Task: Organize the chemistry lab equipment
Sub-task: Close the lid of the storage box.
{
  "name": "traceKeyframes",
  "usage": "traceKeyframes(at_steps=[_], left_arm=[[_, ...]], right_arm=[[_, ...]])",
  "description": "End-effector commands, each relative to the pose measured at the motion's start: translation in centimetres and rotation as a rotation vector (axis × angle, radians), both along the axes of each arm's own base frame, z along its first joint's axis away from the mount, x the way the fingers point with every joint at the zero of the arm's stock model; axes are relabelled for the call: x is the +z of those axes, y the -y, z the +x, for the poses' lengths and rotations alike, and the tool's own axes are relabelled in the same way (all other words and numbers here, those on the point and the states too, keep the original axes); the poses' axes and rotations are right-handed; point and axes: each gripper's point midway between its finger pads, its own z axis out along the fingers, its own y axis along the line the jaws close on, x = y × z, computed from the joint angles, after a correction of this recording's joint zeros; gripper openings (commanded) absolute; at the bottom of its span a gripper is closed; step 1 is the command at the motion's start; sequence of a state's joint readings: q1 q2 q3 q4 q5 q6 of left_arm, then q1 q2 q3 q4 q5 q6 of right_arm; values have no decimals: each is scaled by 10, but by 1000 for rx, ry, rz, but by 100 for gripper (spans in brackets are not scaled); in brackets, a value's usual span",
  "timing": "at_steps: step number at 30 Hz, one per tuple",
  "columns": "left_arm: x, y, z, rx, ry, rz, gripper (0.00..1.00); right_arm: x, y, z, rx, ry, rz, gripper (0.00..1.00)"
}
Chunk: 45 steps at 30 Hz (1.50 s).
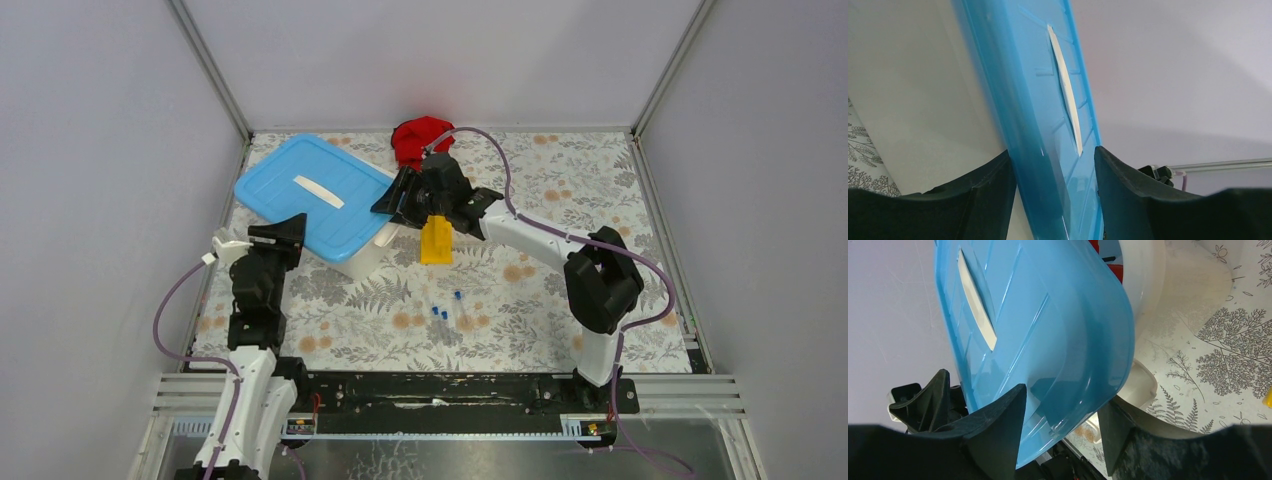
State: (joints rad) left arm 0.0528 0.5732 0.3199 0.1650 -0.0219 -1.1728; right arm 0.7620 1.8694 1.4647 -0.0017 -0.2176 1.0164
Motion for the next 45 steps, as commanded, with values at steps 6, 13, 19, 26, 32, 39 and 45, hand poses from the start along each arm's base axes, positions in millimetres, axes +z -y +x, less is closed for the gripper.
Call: traceKeyframes(at_steps=[6,13,19,26,32,39,45], left_arm=[[-4,1,-8,-22,-57,96,64],[1,-6,-17,8,-79,139,77],[2,-18,-26,74,-114,159,81],[0,-34,-36,156,-171,178,82],[5,-47,-48,236,-157,177,77],[6,-56,-53,281,-189,194,75],[12,-63,-51,320,-201,207,75]], right_arm=[[35,1,24,-35,88,43,60],[36,-5,29,-20,80,54,60],[36,-7,33,-23,84,56,60],[34,-7,35,-25,69,40,60],[37,-5,41,-29,77,33,60],[36,-1,53,-37,73,19,60],[40,8,64,-61,101,-43,60]])
